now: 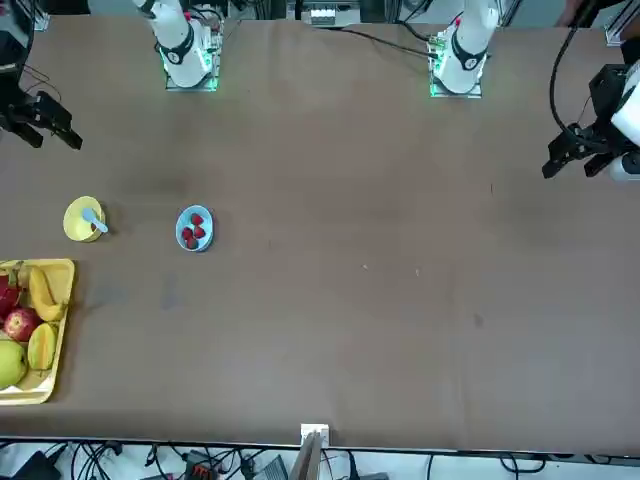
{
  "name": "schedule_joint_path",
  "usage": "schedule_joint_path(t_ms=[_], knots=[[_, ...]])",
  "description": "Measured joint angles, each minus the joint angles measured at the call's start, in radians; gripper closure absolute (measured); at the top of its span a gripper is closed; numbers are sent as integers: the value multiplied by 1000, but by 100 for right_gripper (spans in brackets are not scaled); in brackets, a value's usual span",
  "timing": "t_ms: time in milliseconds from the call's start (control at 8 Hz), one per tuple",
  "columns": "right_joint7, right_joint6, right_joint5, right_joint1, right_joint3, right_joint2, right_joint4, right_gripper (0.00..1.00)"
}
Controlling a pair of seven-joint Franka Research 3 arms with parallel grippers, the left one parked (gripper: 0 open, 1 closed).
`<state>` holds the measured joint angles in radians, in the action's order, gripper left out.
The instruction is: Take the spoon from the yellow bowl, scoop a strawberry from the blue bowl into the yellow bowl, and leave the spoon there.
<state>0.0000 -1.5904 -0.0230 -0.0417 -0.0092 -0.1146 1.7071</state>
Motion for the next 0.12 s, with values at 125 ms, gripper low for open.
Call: schedule_joint_path(t_ms=[125], knots=[[0,-2,0,29,-32,0,0,0]])
